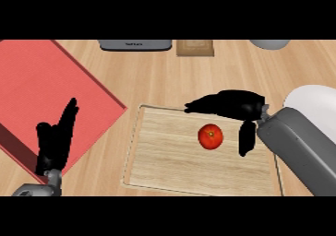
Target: Pick the tomato from the tray and place it in the plate
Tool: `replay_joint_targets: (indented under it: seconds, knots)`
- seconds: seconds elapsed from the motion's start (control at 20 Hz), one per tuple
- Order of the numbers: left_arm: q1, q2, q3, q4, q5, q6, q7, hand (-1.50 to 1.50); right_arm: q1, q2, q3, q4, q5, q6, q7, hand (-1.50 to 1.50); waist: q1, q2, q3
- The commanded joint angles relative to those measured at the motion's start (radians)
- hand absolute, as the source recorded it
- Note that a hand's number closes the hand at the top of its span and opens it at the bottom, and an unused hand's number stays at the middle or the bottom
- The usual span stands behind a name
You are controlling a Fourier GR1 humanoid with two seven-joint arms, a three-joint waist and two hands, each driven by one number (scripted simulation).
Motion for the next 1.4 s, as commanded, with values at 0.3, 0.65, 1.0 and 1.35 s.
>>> replay_joint_targets:
  seconds: [0.3, 0.65, 1.0, 1.35]
  knots:
    - [0.010, -0.056, -0.005, 0.016, -0.012, -0.023, 0.036, 0.00, 0.044, 0.075, -0.007, 0.001, 0.123, 0.028, -0.005, -1.50, -0.008, 0.005, -0.012]
    - [0.009, -0.079, 0.007, 0.010, -0.022, -0.031, 0.031, 0.00, 0.067, 0.116, -0.019, 0.061, 0.180, 0.006, -0.054, -1.50, -0.006, 0.005, -0.012]
    - [0.040, -0.090, 0.012, 0.033, -0.038, -0.051, 0.003, 0.00, 0.036, 0.135, -0.016, 0.145, 0.282, -0.088, -0.166, 1.50, -0.001, 0.008, -0.012]
    - [0.012, -0.091, 0.044, 0.033, -0.044, -0.065, 0.018, 0.00, 0.038, 0.200, -0.064, 0.196, 0.352, -0.208, -0.208, 1.50, -0.005, 0.007, -0.012]
